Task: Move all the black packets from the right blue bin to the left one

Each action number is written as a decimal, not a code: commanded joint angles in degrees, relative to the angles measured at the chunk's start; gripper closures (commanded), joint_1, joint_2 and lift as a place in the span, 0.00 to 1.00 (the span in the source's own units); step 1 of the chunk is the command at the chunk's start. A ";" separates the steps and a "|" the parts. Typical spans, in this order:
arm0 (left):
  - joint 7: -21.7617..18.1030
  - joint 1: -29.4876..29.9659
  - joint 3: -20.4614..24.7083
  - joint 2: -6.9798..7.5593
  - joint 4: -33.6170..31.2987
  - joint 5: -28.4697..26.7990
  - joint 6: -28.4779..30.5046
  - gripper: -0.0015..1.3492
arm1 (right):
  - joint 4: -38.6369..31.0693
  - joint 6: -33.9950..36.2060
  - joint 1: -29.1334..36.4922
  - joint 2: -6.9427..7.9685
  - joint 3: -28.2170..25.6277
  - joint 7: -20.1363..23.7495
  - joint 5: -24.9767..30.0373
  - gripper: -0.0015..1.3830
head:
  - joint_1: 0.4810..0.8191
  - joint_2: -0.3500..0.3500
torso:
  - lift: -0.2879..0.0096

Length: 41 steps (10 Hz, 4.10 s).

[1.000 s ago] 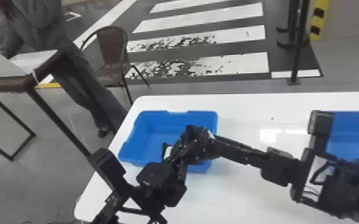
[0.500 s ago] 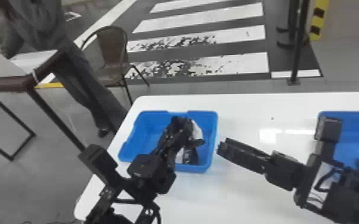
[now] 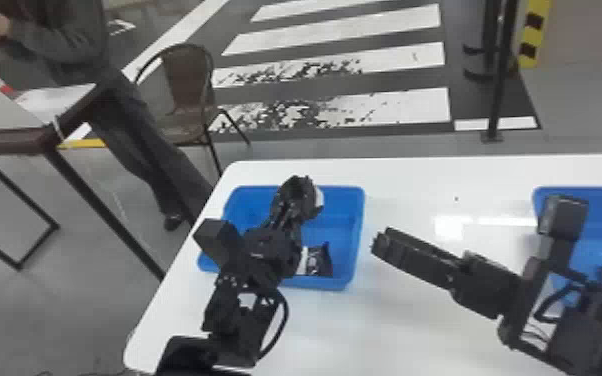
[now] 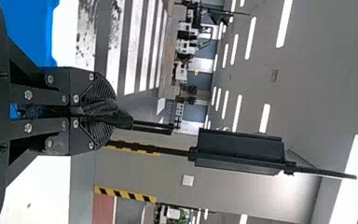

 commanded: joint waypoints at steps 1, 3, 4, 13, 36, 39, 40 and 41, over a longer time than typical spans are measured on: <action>0.01 -1.44 1.46 -0.12 3.67 -3.62 -8.03 0.27 | -0.47 -0.01 0.48 0.00 -0.92 0.01 0.46 0.09 | 0.63 1.00 | 0.50; -1.58 1.37 1.46 -0.29 1.42 1.41 -10.42 0.04 | -1.03 -0.01 1.33 0.00 -4.00 0.01 2.86 0.09 | 0.63 1.00 | 0.50; -2.28 4.89 1.46 -0.64 -4.77 3.92 -7.61 0.05 | -2.29 0.28 1.89 0.09 -6.75 -0.26 6.41 0.09 | 0.63 1.00 | 0.50; -5.53 25.84 7.74 -3.28 -33.59 12.83 20.09 0.09 | -41.95 41.48 16.94 2.29 -36.11 -24.78 31.54 0.09 | 0.63 0.68 | 0.50; -6.32 25.98 7.51 -3.37 -32.89 11.35 18.13 0.09 | -17.20 53.29 -0.78 3.25 -30.74 -43.59 46.28 0.10 | 0.63 0.37 | 0.50; -6.41 25.56 7.17 -3.19 -32.47 11.58 18.13 0.09 | -15.09 53.43 -1.77 3.25 -30.51 -43.76 45.60 0.10 | 0.63 0.38 | 0.50; -6.41 25.42 7.06 -3.11 -32.33 11.58 18.13 0.09 | -14.39 53.99 -2.33 3.08 -30.40 -43.76 45.02 0.12 | 0.63 0.39 | 0.50; -6.41 25.42 7.06 -3.11 -32.19 11.58 18.13 0.09 | -13.83 54.28 -2.61 2.90 -30.05 -43.76 44.34 0.21 | 0.63 0.39 | 0.50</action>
